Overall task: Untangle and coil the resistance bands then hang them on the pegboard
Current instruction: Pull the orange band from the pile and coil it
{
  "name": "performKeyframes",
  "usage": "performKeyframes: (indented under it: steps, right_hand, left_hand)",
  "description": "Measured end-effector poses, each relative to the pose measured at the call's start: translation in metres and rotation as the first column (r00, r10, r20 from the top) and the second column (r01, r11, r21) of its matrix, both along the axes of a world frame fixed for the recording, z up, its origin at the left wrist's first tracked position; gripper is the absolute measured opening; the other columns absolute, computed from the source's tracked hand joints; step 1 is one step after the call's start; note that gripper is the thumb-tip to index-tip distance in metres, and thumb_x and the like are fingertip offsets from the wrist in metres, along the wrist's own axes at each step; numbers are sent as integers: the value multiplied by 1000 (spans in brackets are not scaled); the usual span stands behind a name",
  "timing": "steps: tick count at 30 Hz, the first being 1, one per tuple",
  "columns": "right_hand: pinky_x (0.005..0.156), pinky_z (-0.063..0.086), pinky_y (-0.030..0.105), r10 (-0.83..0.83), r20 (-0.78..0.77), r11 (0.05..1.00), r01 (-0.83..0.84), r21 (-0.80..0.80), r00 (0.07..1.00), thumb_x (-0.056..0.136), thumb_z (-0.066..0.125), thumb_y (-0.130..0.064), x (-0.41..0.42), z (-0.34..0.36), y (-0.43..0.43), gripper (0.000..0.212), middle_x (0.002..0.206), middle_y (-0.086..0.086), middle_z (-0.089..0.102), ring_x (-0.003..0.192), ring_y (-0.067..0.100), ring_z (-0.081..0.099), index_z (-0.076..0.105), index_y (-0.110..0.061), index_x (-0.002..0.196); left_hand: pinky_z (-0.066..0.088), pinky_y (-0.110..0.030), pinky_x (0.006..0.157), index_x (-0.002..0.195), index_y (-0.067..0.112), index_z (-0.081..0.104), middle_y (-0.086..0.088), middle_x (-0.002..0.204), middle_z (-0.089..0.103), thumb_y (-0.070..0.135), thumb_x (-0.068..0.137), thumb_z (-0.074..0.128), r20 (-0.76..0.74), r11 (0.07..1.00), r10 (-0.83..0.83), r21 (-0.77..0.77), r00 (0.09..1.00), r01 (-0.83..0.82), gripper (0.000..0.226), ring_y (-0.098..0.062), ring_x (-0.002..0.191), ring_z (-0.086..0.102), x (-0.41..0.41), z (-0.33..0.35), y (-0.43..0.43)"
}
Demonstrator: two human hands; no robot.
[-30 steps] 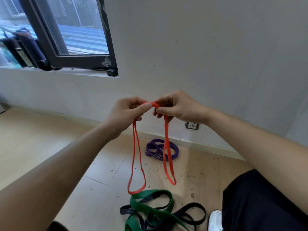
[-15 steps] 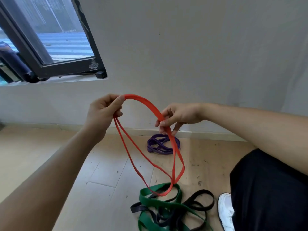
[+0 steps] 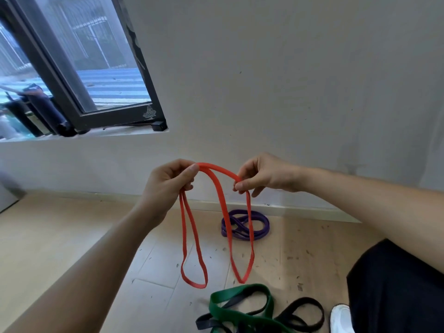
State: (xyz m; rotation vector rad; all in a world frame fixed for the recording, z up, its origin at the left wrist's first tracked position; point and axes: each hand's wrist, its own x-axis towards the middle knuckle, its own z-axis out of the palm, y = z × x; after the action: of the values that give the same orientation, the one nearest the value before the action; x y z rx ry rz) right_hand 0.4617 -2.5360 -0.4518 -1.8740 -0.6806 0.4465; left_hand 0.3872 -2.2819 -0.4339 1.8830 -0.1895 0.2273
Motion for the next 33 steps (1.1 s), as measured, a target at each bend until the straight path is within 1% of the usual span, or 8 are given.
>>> performKeyframes:
  steps: [3, 7, 11, 15, 21, 24, 28, 33]
  right_hand:
    - [73, 60, 27, 1, 44, 1000, -1, -9, 999, 90, 75, -18, -2, 1, 3, 20, 93, 7, 78, 90, 22, 75, 75, -6, 106]
    - [70, 60, 26, 12, 31, 999, -13, 43, 999, 91, 74, -21, -6, 6, 12, 28, 96, 5, 78, 90, 20, 76, 71, -12, 117]
    - [66, 58, 25, 44, 91, 997, -49, 53, 995, 91, 73, -22, -12, 8, 26, 31, 102, 8, 75, 88, 22, 75, 70, -12, 120]
    - [65, 56, 23, 3, 161, 999, -10, 43, 987, 92, 73, -25, -10, 8, 32, 23, 88, 6, 75, 79, 17, 72, 75, -9, 108]
    - [64, 53, 21, 25, 206, 999, -17, -38, 978, 86, 79, -31, -10, 10, 31, 10, 72, -8, 72, 69, 7, 66, 78, -21, 86]
    - [67, 55, 22, 10, 204, 999, -1, -48, 979, 90, 75, -24, -10, 10, 31, 11, 78, -3, 74, 74, 11, 70, 78, -14, 92]
    - [71, 59, 23, 19, 154, 1000, -15, -26, 988, 97, 66, -16, -8, 12, 25, 20, 95, 6, 77, 88, 18, 75, 74, -5, 111]
    - [72, 58, 23, 43, 153, 999, -43, 1, 987, 98, 64, -13, -7, 17, 15, 24, 96, 7, 78, 86, 16, 76, 72, -2, 117]
  left_hand:
    - [55, -30, 76, 101, 13, 75, 8, 70, 61, 32, 94, 62, 7, 1000, 6, 14, 1000, -6, 24, -10, 69, 57, 1, 0, -1]
    - [55, -30, 76, 102, 12, 74, 8, 70, 60, 38, 90, 62, 22, 1000, -10, 12, 1000, 9, 31, -10, 69, 57, 2, 1, -6]
    - [55, -29, 75, 103, 10, 73, 10, 70, 62, 39, 89, 62, 47, 999, -26, 27, 999, 25, 34, -10, 70, 58, 2, 2, -12]
    - [55, -30, 76, 103, 10, 73, 10, 69, 61, 40, 89, 62, 46, 999, -18, 33, 999, 16, 35, -9, 69, 58, 3, 2, -13]
    - [55, -29, 75, 100, 13, 74, 11, 68, 61, 41, 87, 63, 41, 999, -25, 21, 999, 24, 33, -9, 68, 57, 2, 2, -15]
    - [55, -31, 77, 100, 13, 74, 11, 69, 61, 39, 89, 63, 44, 1000, -10, 22, 999, 9, 31, -10, 69, 57, 2, 2, -15]
    - [56, -32, 78, 100, 13, 74, 10, 70, 61, 39, 89, 64, 49, 1000, -4, 17, 999, 3, 30, -11, 70, 58, 3, 1, -12]
    - [55, -35, 80, 101, 10, 73, 3, 75, 65, 39, 87, 65, -41, 999, -41, 32, 998, 42, 33, -16, 73, 61, 3, 0, -3]
